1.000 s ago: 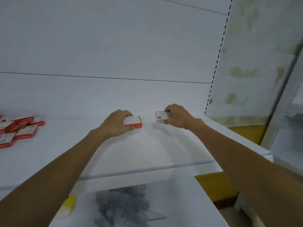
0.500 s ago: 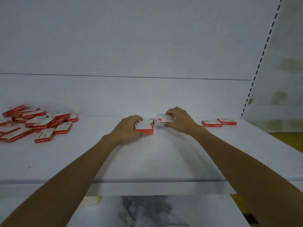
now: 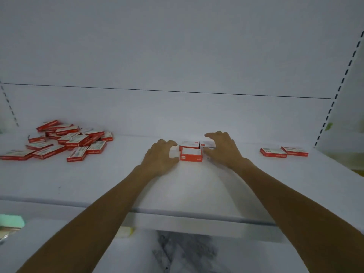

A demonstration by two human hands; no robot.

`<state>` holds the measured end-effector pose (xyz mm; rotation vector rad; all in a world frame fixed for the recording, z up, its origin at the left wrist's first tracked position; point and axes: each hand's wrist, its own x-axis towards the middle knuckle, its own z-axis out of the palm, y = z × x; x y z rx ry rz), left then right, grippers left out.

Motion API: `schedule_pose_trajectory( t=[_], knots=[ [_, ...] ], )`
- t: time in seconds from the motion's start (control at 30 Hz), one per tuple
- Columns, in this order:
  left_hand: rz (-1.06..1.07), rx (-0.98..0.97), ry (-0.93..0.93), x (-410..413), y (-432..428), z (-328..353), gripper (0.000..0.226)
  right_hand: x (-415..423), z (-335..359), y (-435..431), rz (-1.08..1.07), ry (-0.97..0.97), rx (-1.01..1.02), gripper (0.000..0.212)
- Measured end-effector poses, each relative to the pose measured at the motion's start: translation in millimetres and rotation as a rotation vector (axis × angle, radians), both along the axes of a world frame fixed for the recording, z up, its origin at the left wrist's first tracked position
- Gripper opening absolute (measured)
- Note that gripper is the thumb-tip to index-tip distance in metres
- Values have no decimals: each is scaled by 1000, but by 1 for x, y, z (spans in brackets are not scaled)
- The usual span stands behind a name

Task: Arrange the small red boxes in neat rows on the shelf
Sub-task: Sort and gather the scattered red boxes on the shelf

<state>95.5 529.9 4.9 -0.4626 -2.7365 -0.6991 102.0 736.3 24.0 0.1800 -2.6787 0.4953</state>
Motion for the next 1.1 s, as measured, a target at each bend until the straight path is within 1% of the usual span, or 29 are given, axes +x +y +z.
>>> schedule_pose_trajectory(
  t=[0.07,0.17,0.23,0.43,0.57,0.67,0.77,0.9,1.03,1.1],
  knots=[
    [74,7,-2,10,-27,4,43,-3,7,-24,65,69,6,48],
    [182,50,36,36,-73,10,40,-6,14,-75,215,116,3,47],
    [243,69,68,59,-107,14,37,-4,18,-114,330,118,-24,46],
    [491,29,99,123,-212,33,35,14,32,-239,660,102,-77,44],
    [610,28,99,148,-267,31,30,26,29,-306,781,83,3,46],
    [638,25,85,147,-300,27,29,22,27,-341,804,86,24,47],
    [615,20,80,135,-332,28,28,9,30,-370,790,85,34,46],
    [542,26,105,109,-378,39,28,-9,40,-407,714,111,-29,40],
    [459,20,108,82,-419,46,28,-27,46,-440,636,79,-33,40],
    [415,19,108,69,-438,43,27,-36,43,-456,593,88,-75,38]
  ],
)
